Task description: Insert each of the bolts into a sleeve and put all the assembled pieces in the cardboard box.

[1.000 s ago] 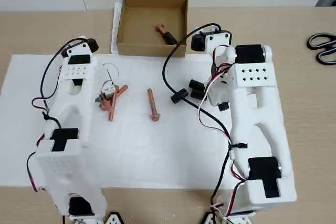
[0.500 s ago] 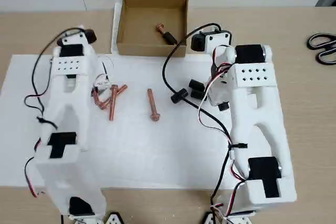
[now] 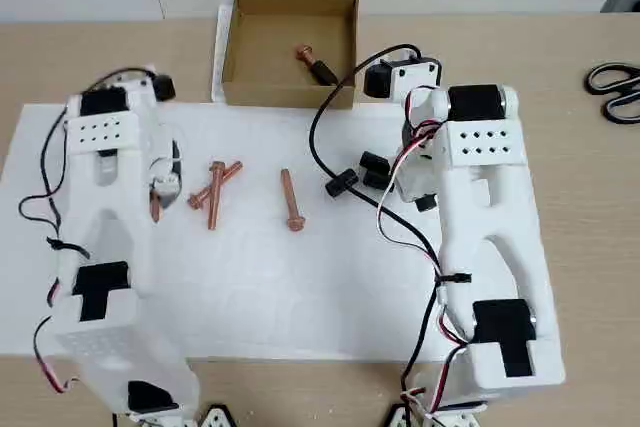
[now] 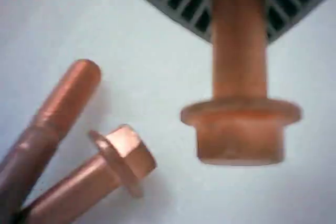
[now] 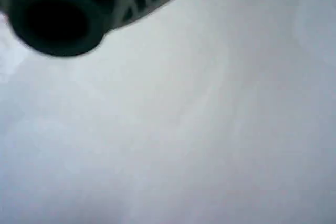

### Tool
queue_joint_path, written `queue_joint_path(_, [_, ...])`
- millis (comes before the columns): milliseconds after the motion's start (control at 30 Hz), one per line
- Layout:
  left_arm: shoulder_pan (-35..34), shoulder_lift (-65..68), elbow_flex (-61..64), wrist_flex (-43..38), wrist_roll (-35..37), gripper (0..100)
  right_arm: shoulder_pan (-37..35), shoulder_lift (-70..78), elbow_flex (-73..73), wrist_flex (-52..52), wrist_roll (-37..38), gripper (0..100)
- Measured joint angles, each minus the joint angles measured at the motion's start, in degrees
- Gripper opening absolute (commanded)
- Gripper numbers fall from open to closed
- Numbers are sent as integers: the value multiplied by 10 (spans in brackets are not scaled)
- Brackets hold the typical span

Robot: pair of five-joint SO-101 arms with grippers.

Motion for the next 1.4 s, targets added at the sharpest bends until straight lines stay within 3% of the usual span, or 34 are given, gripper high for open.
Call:
queue_joint_path(200, [-9, 8, 69, -71, -44, 20, 0, 0, 0, 0, 0, 3])
queue_joint_path(400, [-10, 8, 77, -78, -68, 128, 0, 0, 0, 0, 0, 3])
queue_joint_path(1400, [-30, 47, 80, -137, -40, 109, 0, 0, 40, -22, 0, 4])
